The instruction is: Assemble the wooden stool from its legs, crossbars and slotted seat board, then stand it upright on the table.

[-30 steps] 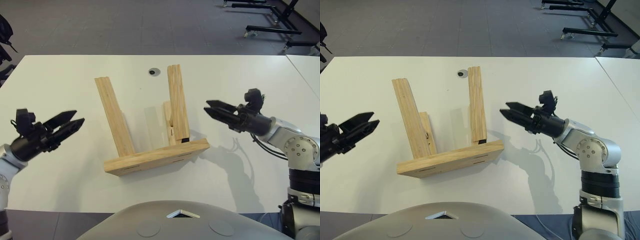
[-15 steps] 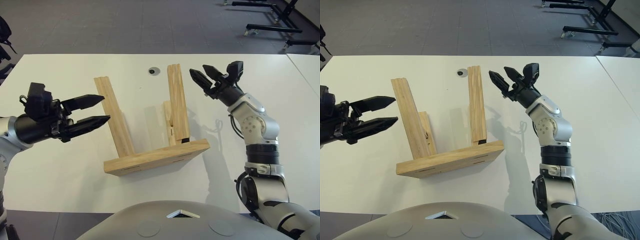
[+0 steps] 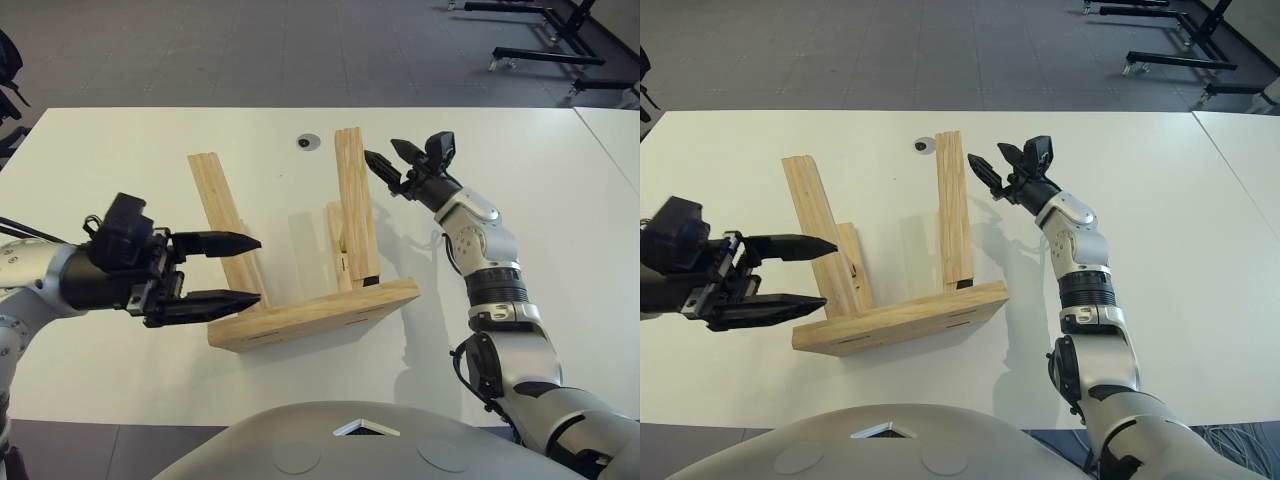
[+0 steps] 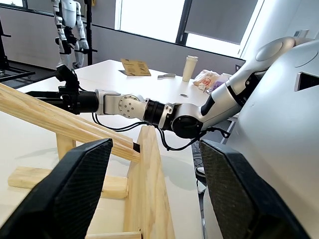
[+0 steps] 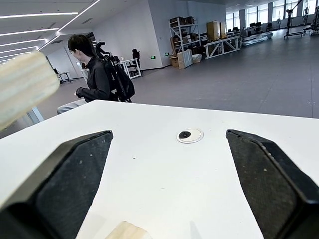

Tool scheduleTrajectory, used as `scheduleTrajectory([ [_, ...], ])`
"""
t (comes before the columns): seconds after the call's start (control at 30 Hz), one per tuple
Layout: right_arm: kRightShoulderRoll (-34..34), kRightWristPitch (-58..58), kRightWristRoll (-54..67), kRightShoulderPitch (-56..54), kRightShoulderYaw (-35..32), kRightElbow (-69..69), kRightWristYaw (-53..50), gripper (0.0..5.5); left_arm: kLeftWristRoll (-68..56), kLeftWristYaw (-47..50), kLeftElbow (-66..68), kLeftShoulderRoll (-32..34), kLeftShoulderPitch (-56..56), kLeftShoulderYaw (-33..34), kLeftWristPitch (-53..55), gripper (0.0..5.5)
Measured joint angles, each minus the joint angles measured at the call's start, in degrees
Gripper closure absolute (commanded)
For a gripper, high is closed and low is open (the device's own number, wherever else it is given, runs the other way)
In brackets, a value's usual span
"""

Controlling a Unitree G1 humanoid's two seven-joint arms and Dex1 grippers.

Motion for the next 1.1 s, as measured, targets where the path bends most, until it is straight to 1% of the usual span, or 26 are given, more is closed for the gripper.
scheduleTrajectory([
  [0.13,-0.1,0.5,-0.2,-1.9,0.2,0.9,1.9,1.30,6.9,1.1,-4.2,0.4,3.6,-3.2,-0.8,2.31],
  [0.37,0.0,0.2,-2.0,-4.1,1.2,4.7,4.6,1.30,15.6,3.0,-6.2,0.5,3.7,-9.2,-3.4,2.31],
  [0.53,1.6,-2.2,-3.3,-4.8,2.4,6.4,5.8,1.30,18.8,0.7,-3.9,1.9,3.0,-10.8,-4.8,2.31],
  [0.73,2.9,-3.4,-3.2,-4.9,2.5,6.7,7.6,1.30,20.5,-2.9,-0.8,4.0,1.3,-10.9,-6.1,2.31],
  [0.83,3.1,-0.8,-2.2,-4.6,4.4,4.3,13.7,1.30,21.0,-5.0,0.9,4.4,0.2,-11.0,-6.7,2.31],
  [0.97,1.1,7.1,0.2,-0.3,7.5,-2.7,22.8,1.30,21.6,-6.7,2.4,5.0,-0.8,-11.1,-7.5,2.31],
  [1.1,-1.1,10.1,1.1,1.4,8.7,-6.3,25.7,1.30,21.8,-6.8,2.4,5.0,-0.8,-11.1,-7.9,2.31],
])
